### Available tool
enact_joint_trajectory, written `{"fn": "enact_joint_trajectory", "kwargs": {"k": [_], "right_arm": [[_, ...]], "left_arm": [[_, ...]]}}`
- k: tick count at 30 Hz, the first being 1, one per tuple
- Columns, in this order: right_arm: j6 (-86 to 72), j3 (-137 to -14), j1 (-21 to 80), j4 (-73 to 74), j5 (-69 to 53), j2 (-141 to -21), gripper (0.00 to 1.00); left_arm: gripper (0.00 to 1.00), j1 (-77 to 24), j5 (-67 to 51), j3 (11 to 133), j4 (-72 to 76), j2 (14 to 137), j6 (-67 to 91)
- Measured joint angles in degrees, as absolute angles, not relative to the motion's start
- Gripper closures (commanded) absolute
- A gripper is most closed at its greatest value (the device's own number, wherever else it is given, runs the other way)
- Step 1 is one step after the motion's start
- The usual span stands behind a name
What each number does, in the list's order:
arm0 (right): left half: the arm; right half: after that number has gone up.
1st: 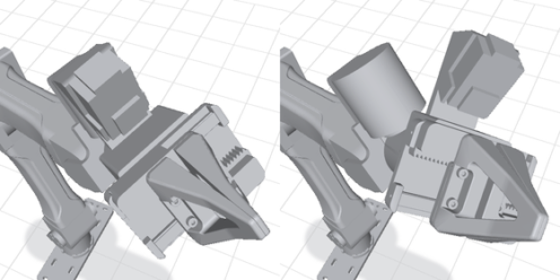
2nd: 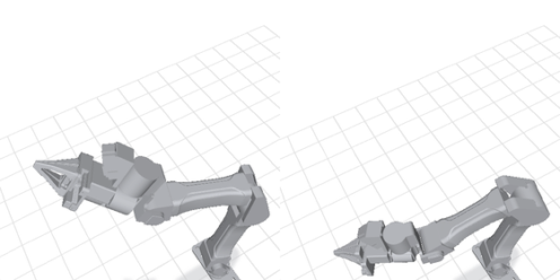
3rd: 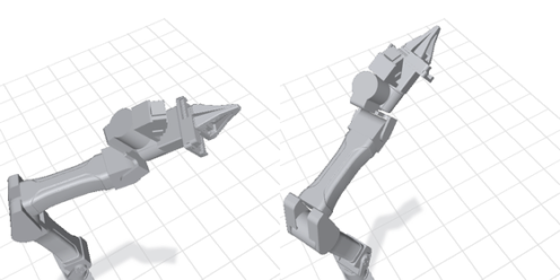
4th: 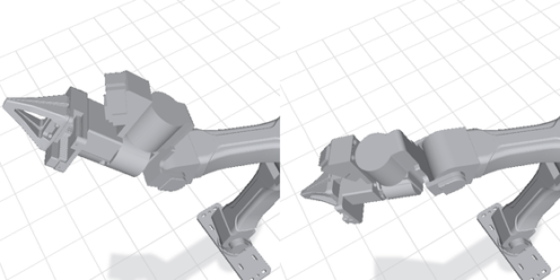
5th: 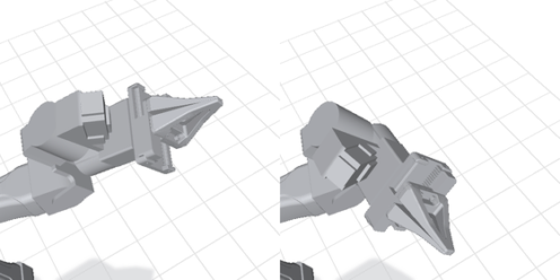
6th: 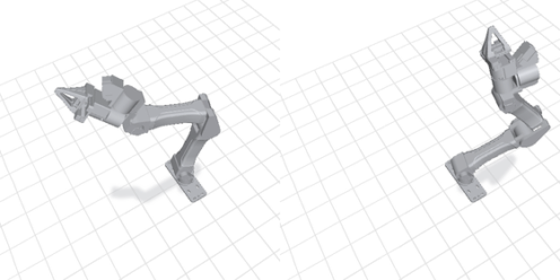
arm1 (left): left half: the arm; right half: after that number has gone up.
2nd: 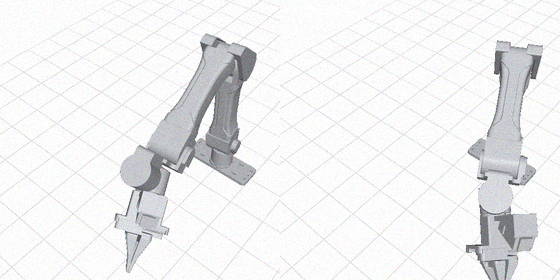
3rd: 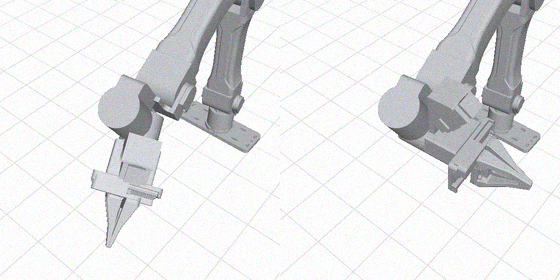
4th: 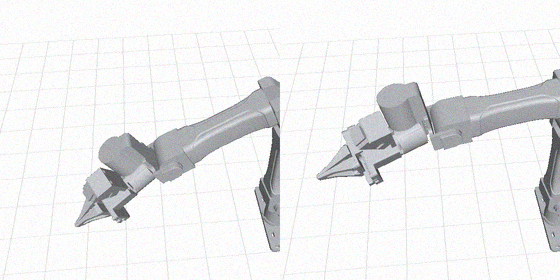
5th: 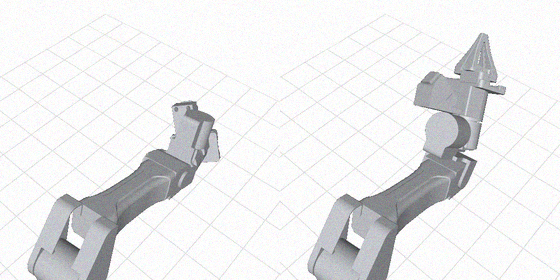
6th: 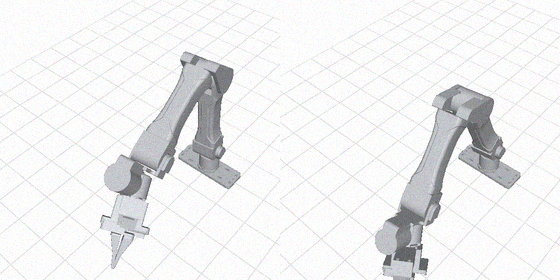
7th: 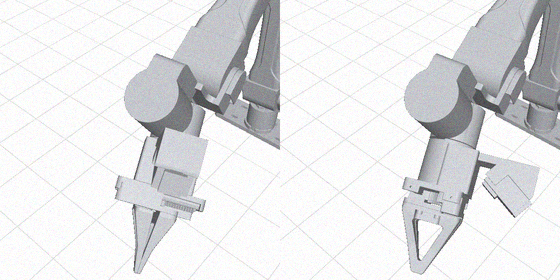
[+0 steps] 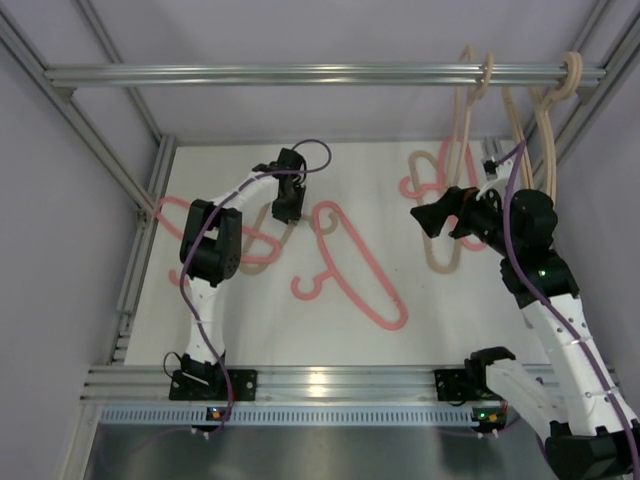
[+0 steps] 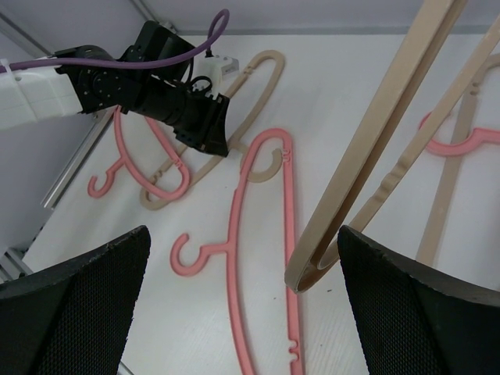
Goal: Organize the hangers
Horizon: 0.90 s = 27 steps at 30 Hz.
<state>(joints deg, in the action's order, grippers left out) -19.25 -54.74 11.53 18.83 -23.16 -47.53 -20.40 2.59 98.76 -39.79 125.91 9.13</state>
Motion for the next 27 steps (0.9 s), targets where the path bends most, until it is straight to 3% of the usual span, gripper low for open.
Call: {"fn": "enact_joint_trajectory", "kwargs": {"k": [3,4,7,27], "right_arm": [[-19.1,-54.7,11.5,18.8,-23.1,-47.7,0.01],[-19.1,-54.7,11.5,18.8,-23.1,-47.8,0.01],[-19.0,-54.7,11.6,18.8,-23.0,-47.9,0.01],[-17.5,-53.6,12.4,18.2,-21.7,-46.5,0.01]], "left_arm": [[0.76,-20.1,2.4,99.0,-40.0,126.1,9.1],[0.85,-20.0,2.5,99.0,-40.1,126.1,9.1],[1.00,-20.0,3.0,99.2,-40.3,126.1,9.3],[1.00,-14.9,15.4,101.2,-41.7,126.1,18.2]]}}
